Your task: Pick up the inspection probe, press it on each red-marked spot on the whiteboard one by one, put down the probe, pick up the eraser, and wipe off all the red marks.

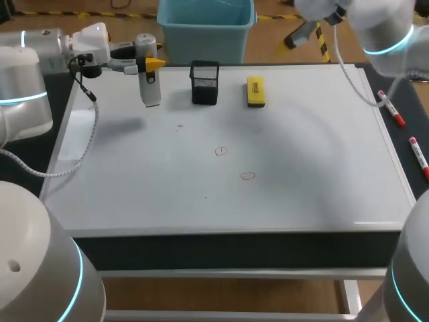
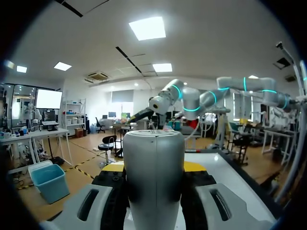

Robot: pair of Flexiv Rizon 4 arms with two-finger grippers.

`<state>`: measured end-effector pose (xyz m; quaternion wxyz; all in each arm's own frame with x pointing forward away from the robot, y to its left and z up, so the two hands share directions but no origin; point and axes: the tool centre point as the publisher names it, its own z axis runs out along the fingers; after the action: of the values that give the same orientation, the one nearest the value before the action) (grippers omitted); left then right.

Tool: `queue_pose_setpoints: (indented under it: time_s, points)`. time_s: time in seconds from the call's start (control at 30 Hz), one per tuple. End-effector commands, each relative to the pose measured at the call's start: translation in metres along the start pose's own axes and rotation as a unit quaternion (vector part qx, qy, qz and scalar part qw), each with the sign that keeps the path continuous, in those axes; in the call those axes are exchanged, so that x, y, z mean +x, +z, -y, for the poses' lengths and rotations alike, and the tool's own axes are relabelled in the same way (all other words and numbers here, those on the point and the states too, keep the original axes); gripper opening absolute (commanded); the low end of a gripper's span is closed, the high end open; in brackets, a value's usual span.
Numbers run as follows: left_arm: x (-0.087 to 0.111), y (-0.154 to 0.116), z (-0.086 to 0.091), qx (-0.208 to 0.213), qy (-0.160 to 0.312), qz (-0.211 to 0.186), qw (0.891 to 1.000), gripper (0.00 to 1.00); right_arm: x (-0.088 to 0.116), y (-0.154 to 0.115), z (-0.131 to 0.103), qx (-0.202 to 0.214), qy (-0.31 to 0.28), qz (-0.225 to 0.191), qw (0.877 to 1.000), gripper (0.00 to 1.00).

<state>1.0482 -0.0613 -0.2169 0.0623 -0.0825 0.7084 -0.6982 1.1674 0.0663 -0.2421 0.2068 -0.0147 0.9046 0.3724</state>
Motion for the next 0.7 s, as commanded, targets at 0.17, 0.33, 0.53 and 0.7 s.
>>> queue_pose_setpoints:
  time_s: [0.17, 0.33, 0.53, 0.7]
  points:
    - [0.0, 0.001, 0.0, 0.001, 0.001, 0.001, 1.0, 0.0, 0.009, 0.022, 0.014, 0.194, -0.191, -0.374, 0.887, 1.0]
    - [0.0, 0.001, 0.0, 0.001, 0.001, 0.001, 1.0, 0.0, 0.023, 0.023, 0.024, 0.202, -0.197, -0.396, 0.874, 1.0]
    - [0.0, 0.001, 0.0, 0.001, 0.001, 0.001, 1.0, 0.0, 0.041, 0.024, 0.041, 0.269, -0.226, -0.408, 0.842, 1.0]
    - [0.0, 0.001, 0.0, 0.001, 0.001, 0.001, 1.0, 0.0, 0.038, 0.019, 0.041, 0.257, -0.2, -0.369, 0.87, 1.0]
